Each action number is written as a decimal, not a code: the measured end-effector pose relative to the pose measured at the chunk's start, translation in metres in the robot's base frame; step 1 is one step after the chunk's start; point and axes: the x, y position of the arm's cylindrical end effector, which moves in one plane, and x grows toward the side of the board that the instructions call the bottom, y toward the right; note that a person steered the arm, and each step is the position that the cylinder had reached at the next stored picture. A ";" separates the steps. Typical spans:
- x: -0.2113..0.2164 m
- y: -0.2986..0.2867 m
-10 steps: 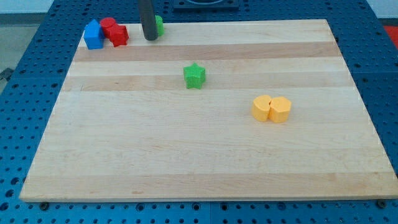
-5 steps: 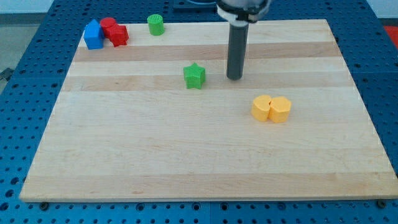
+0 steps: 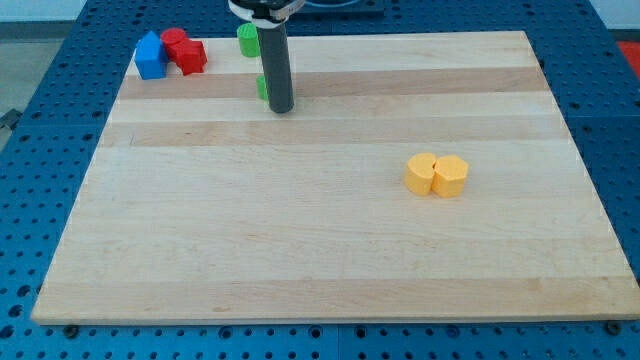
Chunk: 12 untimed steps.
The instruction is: Place the green star below the green circle
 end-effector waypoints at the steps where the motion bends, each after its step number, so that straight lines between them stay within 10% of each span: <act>1: 0.021 -0.001; 6: -0.045 -0.036; 9: 0.025 -0.022; 12: -0.036 -0.014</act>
